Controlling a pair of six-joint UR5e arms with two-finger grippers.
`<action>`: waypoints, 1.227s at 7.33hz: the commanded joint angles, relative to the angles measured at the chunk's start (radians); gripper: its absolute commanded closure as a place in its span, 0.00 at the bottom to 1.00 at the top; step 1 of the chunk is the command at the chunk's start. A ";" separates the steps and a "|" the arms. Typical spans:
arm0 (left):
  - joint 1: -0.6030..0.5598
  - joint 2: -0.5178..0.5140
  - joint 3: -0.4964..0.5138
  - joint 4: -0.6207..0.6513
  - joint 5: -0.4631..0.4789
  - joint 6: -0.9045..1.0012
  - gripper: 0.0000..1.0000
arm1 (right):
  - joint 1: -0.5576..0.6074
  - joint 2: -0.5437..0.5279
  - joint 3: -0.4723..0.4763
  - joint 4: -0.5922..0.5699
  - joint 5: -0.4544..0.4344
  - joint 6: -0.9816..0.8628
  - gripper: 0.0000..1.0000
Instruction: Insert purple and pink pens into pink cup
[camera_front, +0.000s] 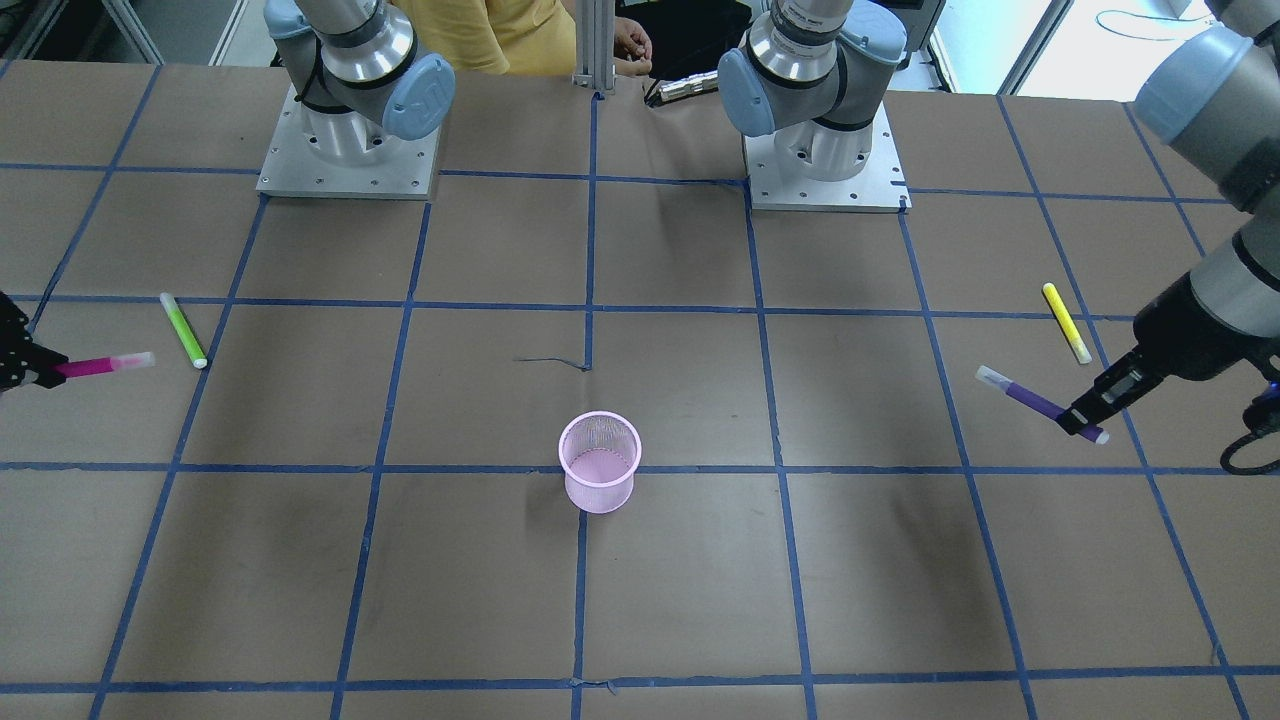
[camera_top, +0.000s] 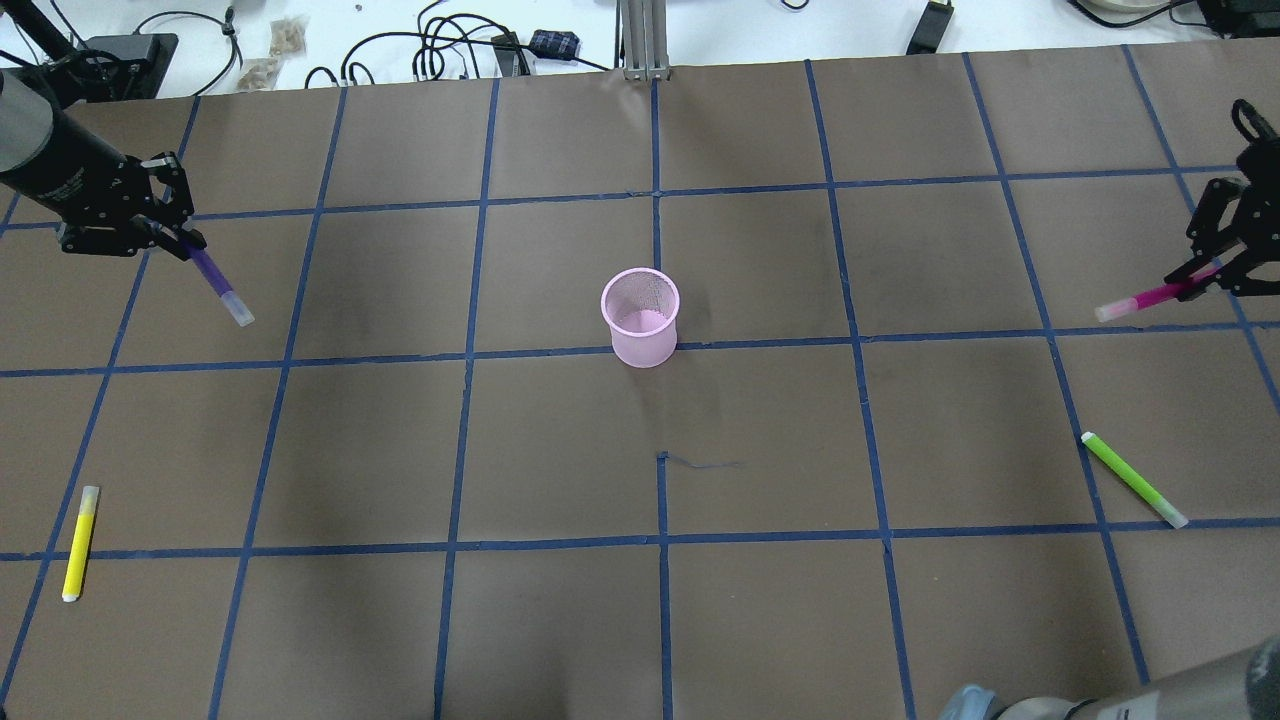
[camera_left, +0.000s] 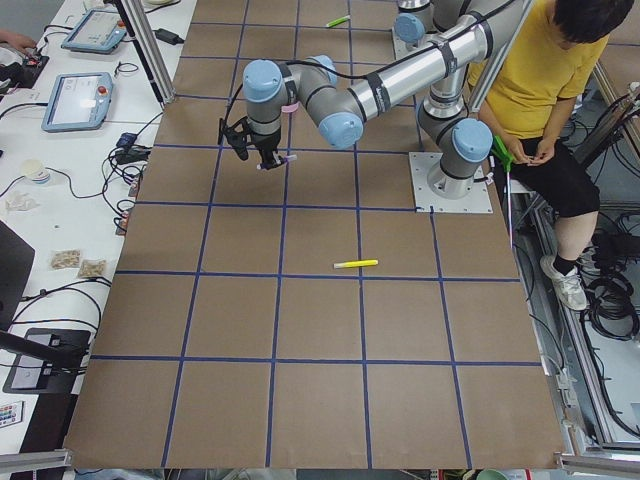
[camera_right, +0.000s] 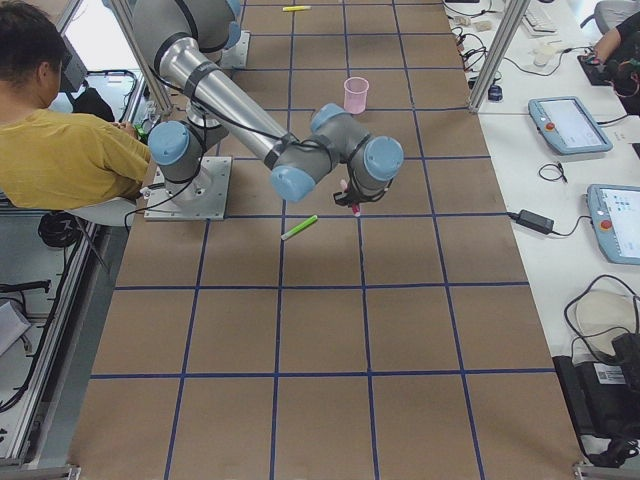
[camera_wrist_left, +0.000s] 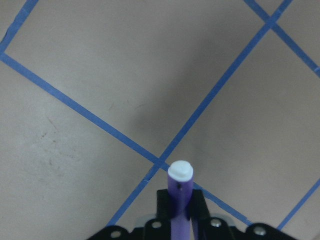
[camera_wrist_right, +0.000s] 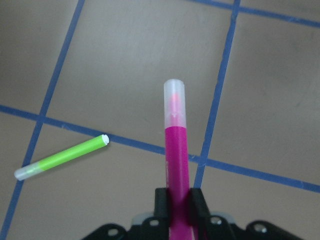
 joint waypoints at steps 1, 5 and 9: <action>-0.088 0.057 0.000 0.014 -0.008 -0.001 0.96 | 0.159 -0.116 0.019 0.022 -0.002 0.259 0.96; -0.153 0.077 -0.003 0.013 -0.051 -0.024 0.96 | 0.554 -0.186 0.005 -0.056 -0.124 0.774 0.95; -0.167 0.082 -0.003 0.014 -0.052 -0.029 0.96 | 0.889 -0.093 0.009 -0.280 -0.369 1.268 0.96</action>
